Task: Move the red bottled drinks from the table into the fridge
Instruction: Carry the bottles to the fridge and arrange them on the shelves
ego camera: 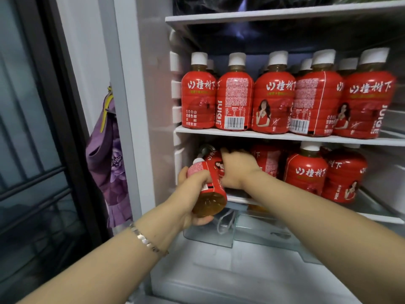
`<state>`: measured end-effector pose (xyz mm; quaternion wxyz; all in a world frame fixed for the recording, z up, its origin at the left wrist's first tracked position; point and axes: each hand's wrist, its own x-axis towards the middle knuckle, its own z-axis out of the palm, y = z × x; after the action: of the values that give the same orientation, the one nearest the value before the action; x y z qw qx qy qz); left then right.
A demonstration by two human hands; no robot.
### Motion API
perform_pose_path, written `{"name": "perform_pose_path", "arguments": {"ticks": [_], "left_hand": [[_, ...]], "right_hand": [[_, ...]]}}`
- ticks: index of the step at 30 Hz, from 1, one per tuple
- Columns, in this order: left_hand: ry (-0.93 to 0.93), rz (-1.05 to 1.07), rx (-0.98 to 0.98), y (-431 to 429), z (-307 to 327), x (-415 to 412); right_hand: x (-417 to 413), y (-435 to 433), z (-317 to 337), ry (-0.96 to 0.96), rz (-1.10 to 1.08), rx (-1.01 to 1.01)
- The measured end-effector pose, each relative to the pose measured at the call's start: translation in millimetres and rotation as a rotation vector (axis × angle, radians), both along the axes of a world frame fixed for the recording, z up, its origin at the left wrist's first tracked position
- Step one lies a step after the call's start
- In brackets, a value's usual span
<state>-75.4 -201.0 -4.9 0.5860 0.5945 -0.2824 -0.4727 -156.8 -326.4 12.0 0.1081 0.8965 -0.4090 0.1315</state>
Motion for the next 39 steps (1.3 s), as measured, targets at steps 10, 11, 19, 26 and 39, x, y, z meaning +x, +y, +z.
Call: {"name": "perform_pose_path", "arguments": {"ticks": [10, 11, 19, 26, 39], "left_hand": [[-0.021, 0.183, -0.157, 4, -27, -2], [-0.059, 0.188, -0.17, 4, -30, -5], [-0.153, 0.208, -0.235, 4, -37, -10], [-0.2, 0.198, -0.274, 7, -34, -12], [-0.337, 0.164, -0.344, 22, -21, 0]], "right_hand": [[-40, 43, -44, -0.848, -0.108, 0.143], [-46, 46, -50, -0.882, -0.116, 0.132], [-43, 50, -68, -1.042, -0.104, 0.12], [-39, 54, -76, -1.168, -0.174, 0.109], [-40, 22, -57, -0.399, 0.168, -0.71]]}}
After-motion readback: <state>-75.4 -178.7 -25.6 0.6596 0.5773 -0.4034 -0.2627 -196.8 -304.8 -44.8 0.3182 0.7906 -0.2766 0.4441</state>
